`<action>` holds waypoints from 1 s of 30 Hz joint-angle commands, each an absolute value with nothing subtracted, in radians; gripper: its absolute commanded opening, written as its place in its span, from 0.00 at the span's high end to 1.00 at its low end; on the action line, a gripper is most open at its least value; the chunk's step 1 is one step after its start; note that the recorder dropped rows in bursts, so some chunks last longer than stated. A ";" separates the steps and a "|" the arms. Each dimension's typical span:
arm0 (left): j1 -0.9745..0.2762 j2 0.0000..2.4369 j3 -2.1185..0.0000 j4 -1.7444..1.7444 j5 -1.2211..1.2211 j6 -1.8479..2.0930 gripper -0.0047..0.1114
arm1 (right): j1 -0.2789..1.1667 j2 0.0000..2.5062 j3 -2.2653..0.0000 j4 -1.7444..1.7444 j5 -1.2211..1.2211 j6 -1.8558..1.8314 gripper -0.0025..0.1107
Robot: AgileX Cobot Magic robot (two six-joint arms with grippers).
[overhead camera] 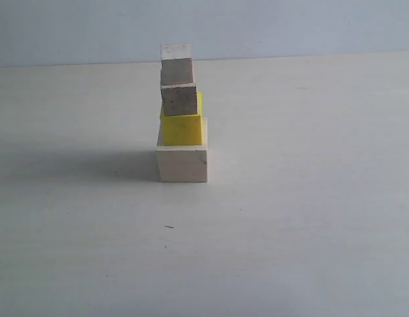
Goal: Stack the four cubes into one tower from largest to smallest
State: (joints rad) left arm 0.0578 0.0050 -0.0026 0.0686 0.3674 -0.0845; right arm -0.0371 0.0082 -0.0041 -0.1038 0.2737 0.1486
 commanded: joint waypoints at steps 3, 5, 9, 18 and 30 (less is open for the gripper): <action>0.059 0.000 0.000 0.068 0.357 -0.079 0.96 | 0.019 0.000 0.000 -0.113 0.290 0.125 0.98; 0.059 0.000 0.000 0.068 0.357 -0.079 0.96 | 0.030 0.000 0.000 -0.113 0.292 0.121 0.98; 0.059 0.000 0.000 0.068 0.357 -0.079 0.96 | 0.027 0.000 0.000 -0.117 0.341 0.114 0.98; 0.059 0.000 0.000 0.068 0.357 -0.079 0.96 | 0.027 0.000 0.000 -0.117 0.342 0.097 0.98; 0.059 0.000 0.000 0.068 0.357 -0.079 0.96 | 0.027 0.000 0.000 -0.117 0.342 0.097 0.98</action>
